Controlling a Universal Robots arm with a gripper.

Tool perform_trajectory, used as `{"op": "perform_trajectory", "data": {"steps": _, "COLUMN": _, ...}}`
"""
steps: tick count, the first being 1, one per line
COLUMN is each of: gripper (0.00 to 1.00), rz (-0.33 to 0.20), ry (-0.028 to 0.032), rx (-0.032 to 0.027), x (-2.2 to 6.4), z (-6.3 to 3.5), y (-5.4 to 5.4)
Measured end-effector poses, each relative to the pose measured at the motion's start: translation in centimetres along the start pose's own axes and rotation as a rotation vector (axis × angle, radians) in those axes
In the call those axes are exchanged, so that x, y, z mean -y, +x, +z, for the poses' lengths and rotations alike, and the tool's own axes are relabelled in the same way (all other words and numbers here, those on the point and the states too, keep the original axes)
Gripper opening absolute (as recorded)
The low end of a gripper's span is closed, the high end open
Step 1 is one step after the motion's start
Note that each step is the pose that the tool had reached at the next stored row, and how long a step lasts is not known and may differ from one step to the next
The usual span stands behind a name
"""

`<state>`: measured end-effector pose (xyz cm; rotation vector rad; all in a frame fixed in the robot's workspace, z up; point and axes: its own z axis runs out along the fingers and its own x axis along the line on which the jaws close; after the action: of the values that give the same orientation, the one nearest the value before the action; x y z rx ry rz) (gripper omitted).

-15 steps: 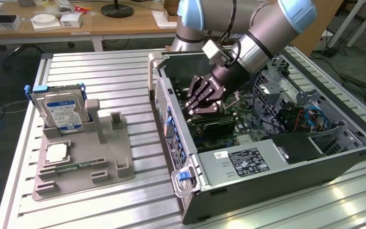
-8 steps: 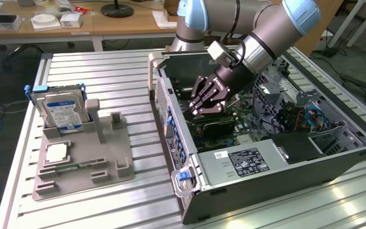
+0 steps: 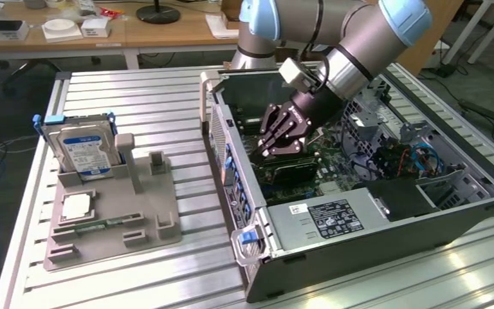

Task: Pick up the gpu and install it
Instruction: 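Press down on the gpu until it lock into place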

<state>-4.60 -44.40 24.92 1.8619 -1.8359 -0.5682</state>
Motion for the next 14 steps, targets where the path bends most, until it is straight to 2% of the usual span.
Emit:
{"op": "perform_trajectory", "data": {"steps": 5, "gripper": 0.1, "rz": 0.003, "ry": 0.0809, "rx": -0.0005, "x": -0.16, "z": 0.19, "y": 0.0}}
{"op": "perform_trajectory", "data": {"steps": 6, "gripper": 0.1, "rz": 0.003, "ry": 0.0942, "rx": -0.0006, "x": -0.23, "z": 0.28, "y": 0.0}}
{"op": "perform_trajectory", "data": {"steps": 7, "gripper": 0.1, "rz": 0.003, "ry": 0.0998, "rx": -0.0005, "x": -0.39, "z": 0.42, "y": 0.0}}
{"op": "perform_trajectory", "data": {"steps": 11, "gripper": 0.1, "rz": 0.001, "ry": 0.1016, "rx": -0.0021, "x": -0.98, "z": 0.9, "y": 0.1}}
{"op": "perform_trajectory", "data": {"steps": 14, "gripper": 0.1, "rz": -0.001, "ry": 0.1018, "rx": -0.0032, "x": -1.0, "z": 1.0, "y": 0.5}}
